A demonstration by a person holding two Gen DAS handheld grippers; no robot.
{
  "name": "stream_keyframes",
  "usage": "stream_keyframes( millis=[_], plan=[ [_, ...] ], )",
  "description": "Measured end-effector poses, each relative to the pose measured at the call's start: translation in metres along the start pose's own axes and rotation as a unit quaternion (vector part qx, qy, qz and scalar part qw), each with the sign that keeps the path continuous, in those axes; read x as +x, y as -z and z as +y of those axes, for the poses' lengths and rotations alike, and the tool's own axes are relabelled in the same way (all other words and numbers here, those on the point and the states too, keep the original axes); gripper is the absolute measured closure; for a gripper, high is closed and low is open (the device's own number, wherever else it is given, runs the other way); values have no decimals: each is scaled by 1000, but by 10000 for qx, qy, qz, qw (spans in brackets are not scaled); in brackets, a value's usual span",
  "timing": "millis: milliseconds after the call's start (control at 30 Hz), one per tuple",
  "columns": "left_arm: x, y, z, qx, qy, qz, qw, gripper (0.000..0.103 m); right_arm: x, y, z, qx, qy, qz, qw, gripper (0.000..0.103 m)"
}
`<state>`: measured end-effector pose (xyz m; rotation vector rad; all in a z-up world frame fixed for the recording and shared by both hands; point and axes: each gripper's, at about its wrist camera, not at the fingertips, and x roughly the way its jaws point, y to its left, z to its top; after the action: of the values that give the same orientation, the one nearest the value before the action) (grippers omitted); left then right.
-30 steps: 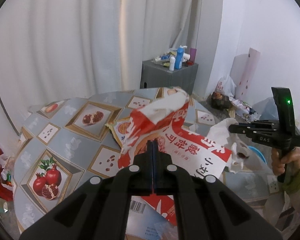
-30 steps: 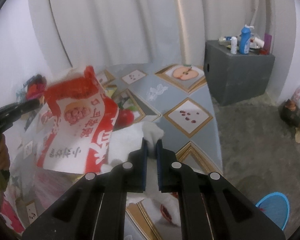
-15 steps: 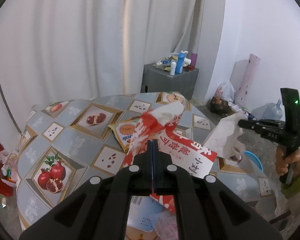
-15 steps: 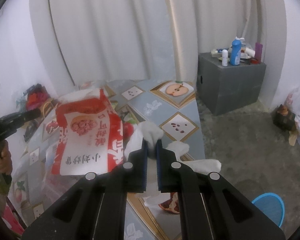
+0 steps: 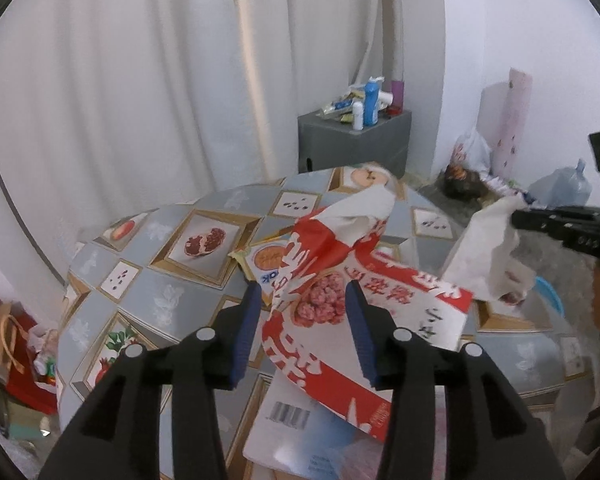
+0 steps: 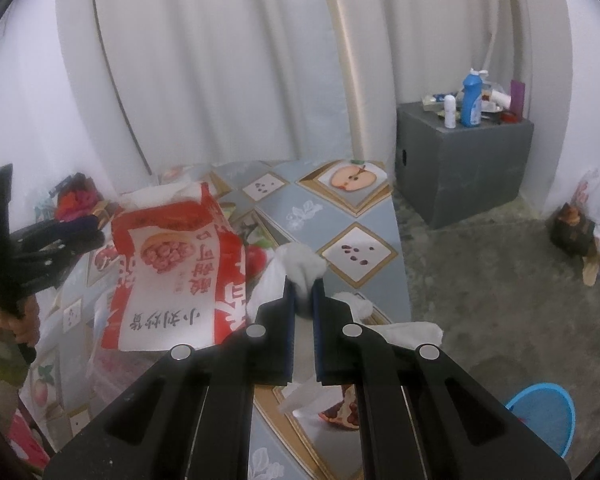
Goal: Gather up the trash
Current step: 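Lift the paper bag and glove and carry them over the wastebasket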
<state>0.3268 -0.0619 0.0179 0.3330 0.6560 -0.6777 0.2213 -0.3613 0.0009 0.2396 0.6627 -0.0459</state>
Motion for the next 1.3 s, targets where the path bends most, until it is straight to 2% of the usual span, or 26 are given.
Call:
stream_keyframes(
  millis=[167,500,667,967,1300],
  plan=[
    [12,0,1,0,17,74,10000,61,3,-1,-1,15,-3,8,10000,97],
    [21,-2,-2,230,-127,32,9996,83,8,0,1,5,-30,49,10000,97],
    [19,-2,-2,254,-149,-10,9996,89,10,-1,2,10,-18,65,10000,97],
    [12,-2,0,220,-138,-109,9996,90,8,-2,4,18,-4,43,10000,97],
    [-16,-11,-5,211,-152,-420,9988,91,-11,-5,4,8,24,-129,9999,97]
  ],
)
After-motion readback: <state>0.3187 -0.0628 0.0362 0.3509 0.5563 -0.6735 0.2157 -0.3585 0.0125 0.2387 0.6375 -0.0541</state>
